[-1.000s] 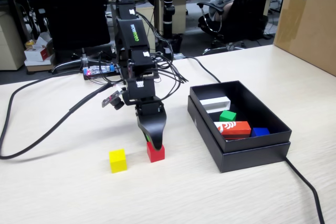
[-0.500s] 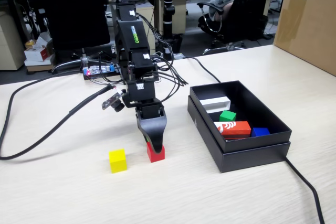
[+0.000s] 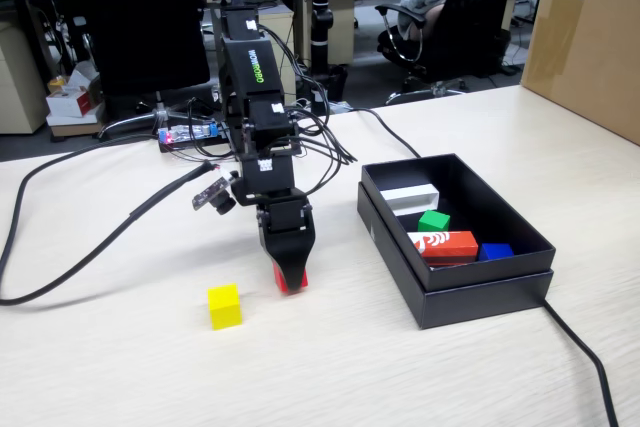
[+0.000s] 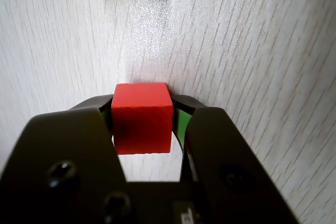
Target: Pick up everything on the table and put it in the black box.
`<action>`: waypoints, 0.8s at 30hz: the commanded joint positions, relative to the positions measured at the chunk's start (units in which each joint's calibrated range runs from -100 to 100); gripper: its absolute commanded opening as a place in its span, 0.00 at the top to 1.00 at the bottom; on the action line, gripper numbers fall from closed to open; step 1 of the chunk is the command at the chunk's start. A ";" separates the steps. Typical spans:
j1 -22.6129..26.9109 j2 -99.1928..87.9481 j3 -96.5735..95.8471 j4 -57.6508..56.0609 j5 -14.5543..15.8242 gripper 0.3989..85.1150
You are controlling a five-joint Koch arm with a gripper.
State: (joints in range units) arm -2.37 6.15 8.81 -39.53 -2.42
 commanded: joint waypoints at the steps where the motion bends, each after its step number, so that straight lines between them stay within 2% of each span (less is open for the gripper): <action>1: -0.10 -1.16 3.79 2.16 -0.29 0.97; 5: -0.15 -5.17 4.88 -1.21 -0.05 0.97; 8: 1.32 -17.34 12.04 -12.52 1.61 0.97; 11: 2.59 -22.50 12.32 -14.42 2.10 0.97; 14: 9.52 -37.88 9.78 -16.24 3.71 0.97; 20: 15.68 -40.97 9.69 -16.24 5.42 0.97; 21: 17.92 -40.74 9.60 -16.24 6.40 0.97; 24: 19.15 -37.76 9.32 -16.24 7.33 0.97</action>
State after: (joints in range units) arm 16.39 -30.61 15.56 -55.56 4.22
